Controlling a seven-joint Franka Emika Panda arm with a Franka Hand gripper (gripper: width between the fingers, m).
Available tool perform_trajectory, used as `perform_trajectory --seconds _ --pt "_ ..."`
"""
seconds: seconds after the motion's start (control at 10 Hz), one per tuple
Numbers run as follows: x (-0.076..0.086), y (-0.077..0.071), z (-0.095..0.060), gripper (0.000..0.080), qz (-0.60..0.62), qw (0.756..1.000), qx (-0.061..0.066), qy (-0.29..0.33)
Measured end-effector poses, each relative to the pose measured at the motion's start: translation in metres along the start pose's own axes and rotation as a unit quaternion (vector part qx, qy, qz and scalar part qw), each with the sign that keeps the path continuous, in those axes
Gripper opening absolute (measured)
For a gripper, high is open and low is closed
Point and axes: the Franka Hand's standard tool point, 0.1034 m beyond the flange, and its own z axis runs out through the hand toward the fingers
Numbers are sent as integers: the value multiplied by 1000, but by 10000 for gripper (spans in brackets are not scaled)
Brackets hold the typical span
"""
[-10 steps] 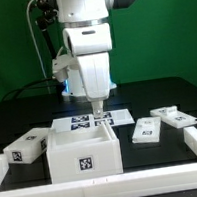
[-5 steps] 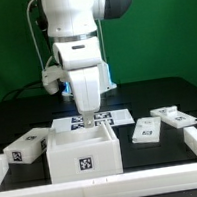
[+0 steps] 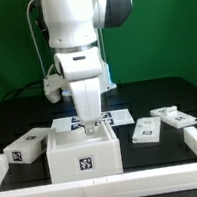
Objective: Assemble cabinet
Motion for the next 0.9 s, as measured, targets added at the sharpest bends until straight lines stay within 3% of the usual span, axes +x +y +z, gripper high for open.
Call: perform_trajectory --seconds 0.5,0.6,0.7,0.9 --pt "3 -4 15 778 3 1000 12 4" --pt "3 -4 16 649 4 1000 12 4" --pt "2 -5 16 649 4 1000 12 4" --pt "2 -5 16 295 4 1000 13 4"
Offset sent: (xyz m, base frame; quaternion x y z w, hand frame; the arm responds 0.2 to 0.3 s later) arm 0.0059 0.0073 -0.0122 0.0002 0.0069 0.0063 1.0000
